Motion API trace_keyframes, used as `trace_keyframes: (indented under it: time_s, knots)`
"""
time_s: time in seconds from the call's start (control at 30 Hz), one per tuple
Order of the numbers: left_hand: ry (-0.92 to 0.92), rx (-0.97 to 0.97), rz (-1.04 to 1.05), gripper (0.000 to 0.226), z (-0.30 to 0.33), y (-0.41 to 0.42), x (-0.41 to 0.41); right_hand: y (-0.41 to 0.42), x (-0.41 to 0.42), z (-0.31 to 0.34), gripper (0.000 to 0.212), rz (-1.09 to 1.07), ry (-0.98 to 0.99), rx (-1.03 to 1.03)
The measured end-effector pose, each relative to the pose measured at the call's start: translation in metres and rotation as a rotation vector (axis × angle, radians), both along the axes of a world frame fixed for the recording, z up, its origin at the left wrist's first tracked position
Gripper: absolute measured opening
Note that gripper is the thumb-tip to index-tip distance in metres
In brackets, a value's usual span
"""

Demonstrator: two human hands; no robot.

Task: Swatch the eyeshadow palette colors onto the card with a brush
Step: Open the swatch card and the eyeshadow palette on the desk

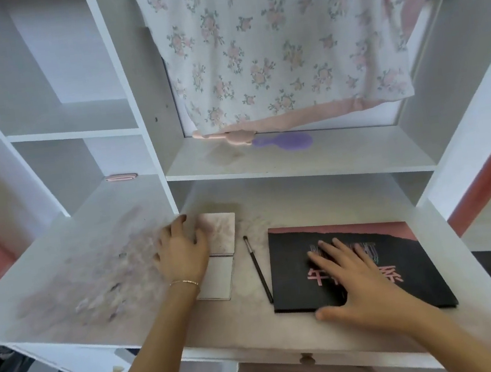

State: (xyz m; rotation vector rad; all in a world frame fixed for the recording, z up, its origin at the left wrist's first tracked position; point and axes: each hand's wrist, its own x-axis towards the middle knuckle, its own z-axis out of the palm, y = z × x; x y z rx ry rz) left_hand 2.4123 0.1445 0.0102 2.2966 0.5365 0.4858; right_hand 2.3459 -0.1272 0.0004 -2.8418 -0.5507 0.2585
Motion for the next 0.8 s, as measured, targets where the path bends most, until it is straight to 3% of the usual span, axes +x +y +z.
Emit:
trace_keyframes:
  time_s: [0.17, 0.4, 0.5, 0.6, 0.8]
  knots:
    - [-0.183, 0.031, -0.292, 0.027, 0.002, -0.030, -0.027, -0.001, 0.003, -0.002, 0.089, 0.017, -0.086, -0.060]
    - [-0.099, -0.035, -0.726, 0.019, -0.005, -0.059, -0.055, 0.005, -0.001, 0.022, 0.073, 0.108, -0.111, -0.126]
    - [-0.047, -0.227, -0.788, 0.015, 0.007, -0.059, -0.056, 0.004, 0.002, 0.046, 0.059, 0.089, -0.149, -0.027]
    - [-0.063, -0.427, -0.816, 0.036, 0.018, -0.057, -0.053, 0.005, 0.011, 0.073, 0.047, 0.043, -0.238, 0.047]
    - [-0.164, -0.376, -0.781, 0.024, 0.031, -0.072, -0.036, 0.010, 0.028, 0.102, 0.036, -0.149, -0.541, 0.086]
